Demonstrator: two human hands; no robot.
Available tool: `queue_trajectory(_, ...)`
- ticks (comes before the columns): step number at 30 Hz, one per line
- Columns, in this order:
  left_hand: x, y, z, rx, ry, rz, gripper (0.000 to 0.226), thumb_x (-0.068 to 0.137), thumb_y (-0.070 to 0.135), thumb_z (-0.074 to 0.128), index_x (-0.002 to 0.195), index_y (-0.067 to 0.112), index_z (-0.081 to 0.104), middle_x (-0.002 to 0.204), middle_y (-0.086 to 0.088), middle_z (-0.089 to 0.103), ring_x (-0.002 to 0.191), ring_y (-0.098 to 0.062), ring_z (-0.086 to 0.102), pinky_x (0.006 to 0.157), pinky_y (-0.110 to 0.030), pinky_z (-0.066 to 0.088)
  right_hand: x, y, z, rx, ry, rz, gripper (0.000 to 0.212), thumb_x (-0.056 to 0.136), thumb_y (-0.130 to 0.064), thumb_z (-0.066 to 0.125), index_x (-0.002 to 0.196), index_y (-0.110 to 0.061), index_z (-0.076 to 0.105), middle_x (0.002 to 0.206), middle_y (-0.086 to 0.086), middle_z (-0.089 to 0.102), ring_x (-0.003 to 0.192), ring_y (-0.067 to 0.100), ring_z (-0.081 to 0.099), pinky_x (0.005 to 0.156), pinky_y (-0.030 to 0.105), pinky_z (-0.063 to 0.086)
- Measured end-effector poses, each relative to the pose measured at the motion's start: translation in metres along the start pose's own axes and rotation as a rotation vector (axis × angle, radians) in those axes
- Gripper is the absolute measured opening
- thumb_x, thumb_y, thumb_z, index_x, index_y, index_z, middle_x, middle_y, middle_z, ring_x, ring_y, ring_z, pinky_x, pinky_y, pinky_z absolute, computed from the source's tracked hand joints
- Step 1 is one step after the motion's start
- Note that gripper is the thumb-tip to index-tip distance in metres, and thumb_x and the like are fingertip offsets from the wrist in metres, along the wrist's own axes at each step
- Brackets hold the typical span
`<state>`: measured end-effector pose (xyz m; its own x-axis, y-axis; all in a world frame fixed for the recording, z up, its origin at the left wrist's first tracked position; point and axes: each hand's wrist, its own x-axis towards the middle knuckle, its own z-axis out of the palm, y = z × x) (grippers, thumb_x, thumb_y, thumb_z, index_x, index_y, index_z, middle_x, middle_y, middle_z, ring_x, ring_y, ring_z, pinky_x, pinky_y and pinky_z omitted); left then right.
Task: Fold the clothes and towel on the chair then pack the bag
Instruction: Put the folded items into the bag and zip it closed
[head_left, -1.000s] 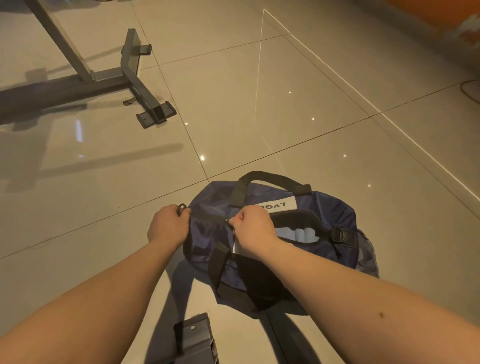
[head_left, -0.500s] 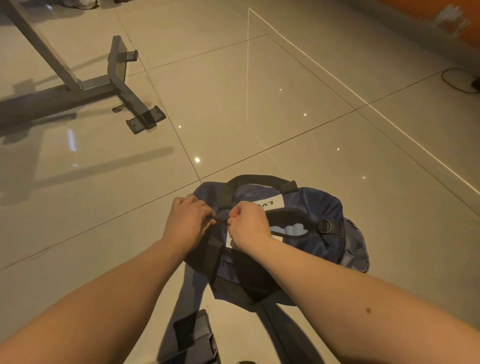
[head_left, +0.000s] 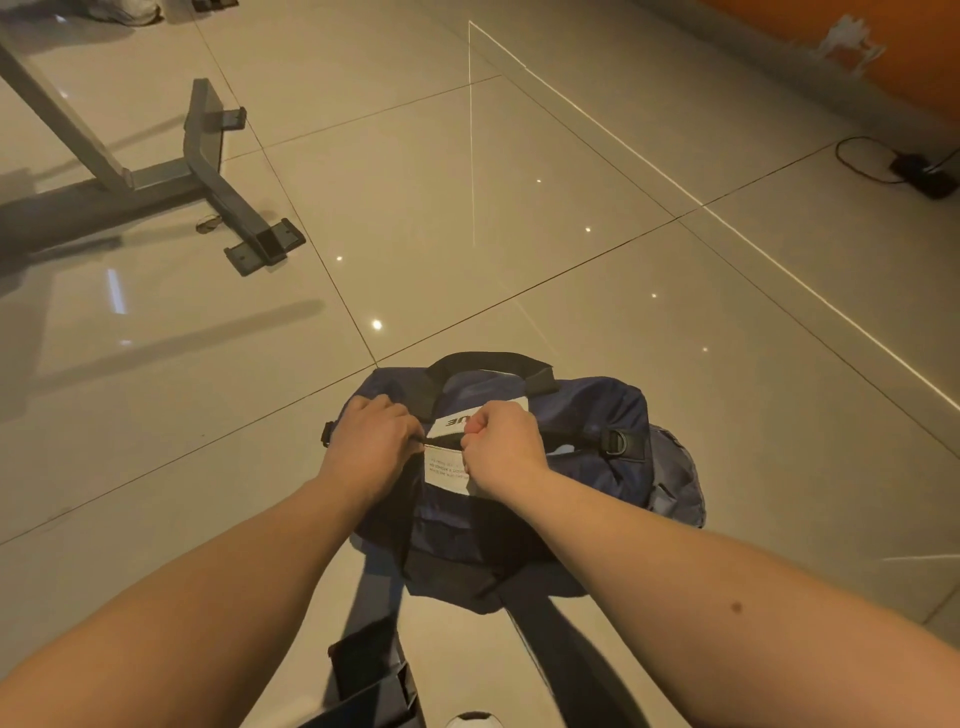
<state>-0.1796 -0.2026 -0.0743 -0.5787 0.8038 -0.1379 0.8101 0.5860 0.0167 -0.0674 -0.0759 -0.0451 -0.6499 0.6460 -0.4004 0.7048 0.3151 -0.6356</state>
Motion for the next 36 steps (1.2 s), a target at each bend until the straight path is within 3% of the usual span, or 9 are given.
queue_trajectory(7, -0.002, 0.020, -0.003, -0.105, -0.019, 0.089, 0.035, 0.100, 0.049, 0.057, 0.131, 0.035, 0.065, 0.133, 0.011, 0.062, 0.122, -0.013, 0.049, 0.109, -0.036, 0.031, -0.005, 0.009, -0.014, 0.029, 0.024, 0.019, 0.013, 0.093, -0.005, 0.063, 0.087, -0.016, 0.068, 0.090, 0.005, 0.068, 0.083, 0.022, 0.067, 0.075, 0.037, 0.061)
queue_trajectory(12, 0.001, 0.024, -0.004, -0.031, -0.054, -0.007, 0.034, 0.103, 0.047, 0.052, 0.130, 0.034, 0.068, 0.125, 0.011, 0.065, 0.115, -0.013, 0.050, 0.105, -0.033, 0.034, -0.005, 0.019, -0.026, 0.021, 0.026, 0.027, 0.016, 0.091, -0.006, 0.065, 0.083, -0.019, 0.066, 0.092, 0.005, 0.070, 0.084, 0.021, 0.067, 0.066, 0.030, 0.053)
queue_trajectory(17, 0.001, 0.043, -0.009, -0.120, -0.009, 0.082, 0.038, 0.098, 0.052, 0.057, 0.131, 0.034, 0.065, 0.135, 0.011, 0.060, 0.125, -0.014, 0.047, 0.111, -0.038, 0.031, -0.006, 0.034, -0.039, 0.051, 0.056, 0.060, 0.019, 0.090, -0.008, 0.062, 0.077, -0.021, 0.067, 0.083, 0.003, 0.071, 0.078, 0.021, 0.069, 0.074, 0.042, 0.062)
queue_trajectory(20, 0.005, 0.064, -0.017, -0.096, -0.011, 0.172, 0.037, 0.101, 0.050, 0.054, 0.133, 0.034, 0.065, 0.135, 0.011, 0.060, 0.123, -0.014, 0.048, 0.107, -0.035, 0.033, -0.010, 0.035, -0.044, 0.040, 0.049, 0.037, 0.020, 0.090, -0.005, 0.061, 0.077, -0.019, 0.067, 0.082, 0.002, 0.069, 0.078, 0.022, 0.068, 0.074, 0.041, 0.061)
queue_trajectory(24, 0.012, 0.069, -0.018, -0.001, -0.028, 0.120, 0.031, 0.104, 0.044, 0.053, 0.129, 0.034, 0.068, 0.125, 0.011, 0.065, 0.112, -0.013, 0.052, 0.097, -0.032, 0.035, -0.010, 0.043, -0.057, 0.027, 0.061, 0.040, 0.018, 0.089, -0.002, 0.060, 0.081, -0.015, 0.071, 0.083, 0.002, 0.069, 0.082, 0.022, 0.067, 0.076, 0.041, 0.060)
queue_trajectory(28, 0.012, 0.066, -0.014, 0.003, -0.040, 0.070, 0.031, 0.102, 0.045, 0.054, 0.126, 0.034, 0.069, 0.124, 0.011, 0.064, 0.113, -0.014, 0.050, 0.100, -0.034, 0.035, -0.011, 0.058, -0.073, 0.045, 0.087, 0.054, 0.018, 0.091, -0.004, 0.061, 0.080, -0.016, 0.069, 0.079, 0.001, 0.068, 0.079, 0.019, 0.067, 0.078, 0.043, 0.061)
queue_trajectory(32, 0.013, 0.100, -0.022, -0.150, -0.016, 0.210, 0.038, 0.098, 0.050, 0.058, 0.132, 0.033, 0.064, 0.135, 0.009, 0.059, 0.125, -0.016, 0.048, 0.108, -0.039, 0.036, -0.016, 0.065, -0.080, 0.088, 0.080, 0.044, 0.018, 0.092, -0.008, 0.062, 0.079, -0.019, 0.068, 0.082, 0.001, 0.070, 0.082, 0.022, 0.068, 0.080, 0.045, 0.060)
queue_trajectory(36, 0.021, 0.122, -0.029, 0.031, -0.028, 0.194, 0.030, 0.102, 0.045, 0.055, 0.127, 0.035, 0.067, 0.127, 0.009, 0.063, 0.116, -0.015, 0.051, 0.097, -0.033, 0.038, -0.021, 0.070, -0.088, 0.072, 0.067, 0.018, 0.014, 0.092, -0.006, 0.060, 0.085, -0.013, 0.070, 0.085, 0.005, 0.071, 0.084, 0.024, 0.068, 0.078, 0.044, 0.059)
